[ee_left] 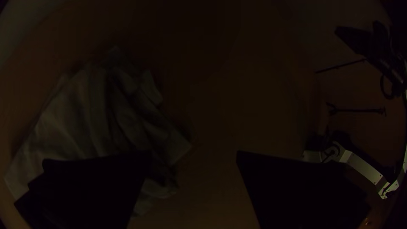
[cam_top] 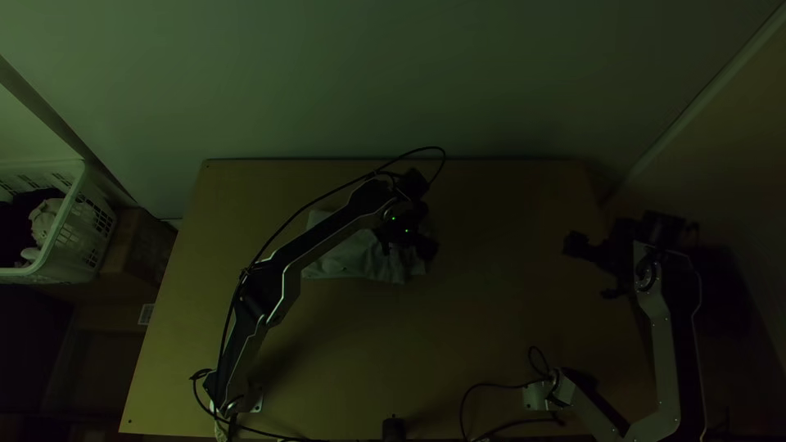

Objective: Fold the t-shirt

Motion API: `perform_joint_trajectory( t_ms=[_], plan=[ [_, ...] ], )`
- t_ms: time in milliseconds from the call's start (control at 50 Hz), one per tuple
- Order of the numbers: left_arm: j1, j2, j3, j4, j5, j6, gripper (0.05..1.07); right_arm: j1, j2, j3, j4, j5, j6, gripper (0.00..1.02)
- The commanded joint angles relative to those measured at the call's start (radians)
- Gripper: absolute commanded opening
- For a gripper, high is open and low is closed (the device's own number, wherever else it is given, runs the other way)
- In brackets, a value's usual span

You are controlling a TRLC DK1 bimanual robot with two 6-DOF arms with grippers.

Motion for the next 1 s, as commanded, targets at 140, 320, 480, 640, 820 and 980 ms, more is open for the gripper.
perform_joint_trajectory(
  t_ms=[140, 320, 480, 640, 820, 980],
  plan=[
    [0.023, -0.029, 0.036, -0.001, 0.016, -0.006, 1.03, -0.010, -0.015, -0.029, 0.011, 0.004, -0.013, 0.99],
    [0.075, -0.098, 0.034, 0.029, -0.047, -0.001, 1.03, -0.007, -0.015, -0.006, 0.063, 0.004, -0.016, 0.99],
    [0.139, -0.202, 0.008, 0.060, -0.135, 0.014, 1.03, -0.009, -0.015, 0.048, 0.143, 0.004, -0.042, 0.99],
    [0.231, -0.383, -0.133, 0.175, -0.155, 0.016, 1.03, -0.007, -0.012, 0.088, 0.259, 0.004, -0.088, 0.99],
    [0.348, -0.607, -0.363, 0.358, -0.155, 0.026, 1.03, -0.007, -0.002, 0.158, 0.330, 0.004, -0.083, 0.99],
    [0.464, -0.783, -0.526, 0.450, -0.153, 0.062, 1.03, -0.007, -0.030, 0.183, 0.456, 0.004, -0.086, 0.99]
  ],
)
